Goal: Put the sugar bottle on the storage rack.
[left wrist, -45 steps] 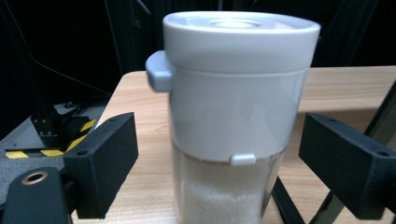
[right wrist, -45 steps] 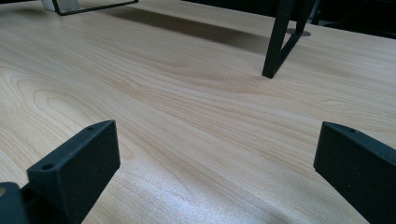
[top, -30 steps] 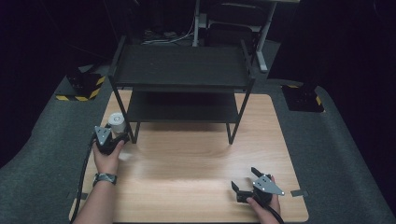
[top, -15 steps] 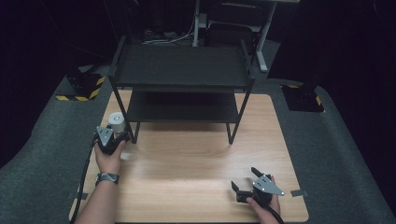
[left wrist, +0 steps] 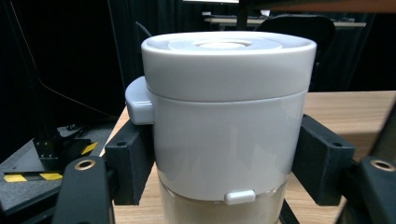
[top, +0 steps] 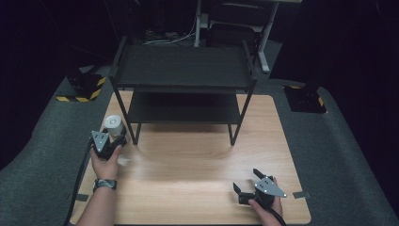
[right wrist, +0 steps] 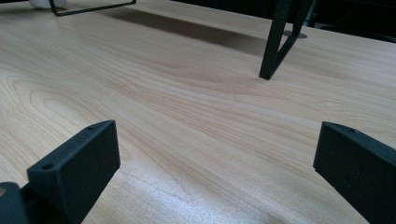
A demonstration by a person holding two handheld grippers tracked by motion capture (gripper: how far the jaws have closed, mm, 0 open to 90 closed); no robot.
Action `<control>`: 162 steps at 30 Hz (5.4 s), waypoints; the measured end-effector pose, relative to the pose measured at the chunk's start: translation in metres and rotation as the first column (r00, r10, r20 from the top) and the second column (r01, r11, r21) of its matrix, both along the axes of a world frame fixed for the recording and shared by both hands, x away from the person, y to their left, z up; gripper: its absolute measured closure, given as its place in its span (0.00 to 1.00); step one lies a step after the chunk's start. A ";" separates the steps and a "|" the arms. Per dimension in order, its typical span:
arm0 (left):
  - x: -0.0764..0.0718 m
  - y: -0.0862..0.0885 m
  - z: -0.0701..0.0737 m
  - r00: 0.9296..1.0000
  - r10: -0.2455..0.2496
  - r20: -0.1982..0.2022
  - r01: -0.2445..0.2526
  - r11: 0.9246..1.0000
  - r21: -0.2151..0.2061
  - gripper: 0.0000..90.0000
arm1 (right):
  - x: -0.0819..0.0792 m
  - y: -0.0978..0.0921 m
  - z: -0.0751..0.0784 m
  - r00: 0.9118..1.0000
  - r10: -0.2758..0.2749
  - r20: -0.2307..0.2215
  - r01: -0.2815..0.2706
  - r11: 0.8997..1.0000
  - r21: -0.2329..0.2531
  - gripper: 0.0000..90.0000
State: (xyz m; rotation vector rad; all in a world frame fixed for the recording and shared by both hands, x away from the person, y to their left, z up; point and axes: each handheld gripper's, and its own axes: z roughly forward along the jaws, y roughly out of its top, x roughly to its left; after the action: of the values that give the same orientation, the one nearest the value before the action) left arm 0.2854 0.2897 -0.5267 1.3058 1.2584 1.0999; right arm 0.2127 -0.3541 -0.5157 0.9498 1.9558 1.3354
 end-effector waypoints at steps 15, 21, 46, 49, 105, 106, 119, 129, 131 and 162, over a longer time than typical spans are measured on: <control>-0.052 -0.024 0.021 1.000 -0.018 0.005 0.018 0.998 0.064 0.33 | 0.001 -0.003 -0.001 1.000 0.013 0.002 -0.013 1.000 0.013 0.00; -0.072 -0.039 0.032 0.999 -0.037 0.014 0.036 0.996 0.077 0.33 | 0.001 -0.004 -0.002 1.000 0.014 0.002 -0.014 1.000 0.018 0.00; -0.092 -0.102 0.091 0.986 -0.165 0.001 0.165 0.985 0.058 0.34 | 0.001 -0.005 -0.002 1.000 0.010 0.000 -0.010 1.000 0.028 0.00; -0.086 -0.112 0.098 0.982 -0.188 0.008 0.188 0.981 0.051 0.33 | 0.001 -0.005 -0.002 1.000 0.012 0.002 -0.012 1.000 0.026 0.00; 0.059 -0.196 0.145 0.993 -0.115 0.039 0.114 0.993 0.030 0.33 | 0.002 -0.008 -0.004 0.999 0.046 0.014 -0.046 0.999 0.028 0.00; 0.058 -0.195 0.141 0.992 -0.113 0.050 0.112 0.993 0.024 0.33 | 0.002 -0.008 -0.004 0.999 0.045 0.014 -0.046 0.999 0.028 0.00; 0.058 -0.195 0.138 0.992 -0.113 0.059 0.111 0.993 0.026 0.28 | 0.002 -0.008 -0.004 0.999 0.046 0.016 -0.046 0.999 0.027 0.00; 0.042 -0.179 0.139 0.988 -0.138 0.071 0.139 0.990 -0.009 0.01 | 0.002 -0.008 -0.004 0.999 0.046 0.015 -0.046 0.999 0.027 0.00; 0.035 -0.172 0.138 0.983 -0.164 0.077 0.165 0.986 -0.011 0.01 | 0.002 -0.008 -0.004 0.999 0.046 0.015 -0.047 0.999 0.028 0.00; -0.080 -0.108 0.058 0.956 -0.253 0.149 0.257 0.966 -0.007 0.01 | 0.001 -0.007 -0.004 0.999 0.040 0.015 -0.040 0.999 0.022 0.00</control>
State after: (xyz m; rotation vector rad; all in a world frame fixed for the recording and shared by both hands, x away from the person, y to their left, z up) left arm 0.2054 0.1817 -0.4683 1.3014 0.9621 0.9727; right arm 0.2141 -0.3607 -0.5193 0.9131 1.9627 1.3851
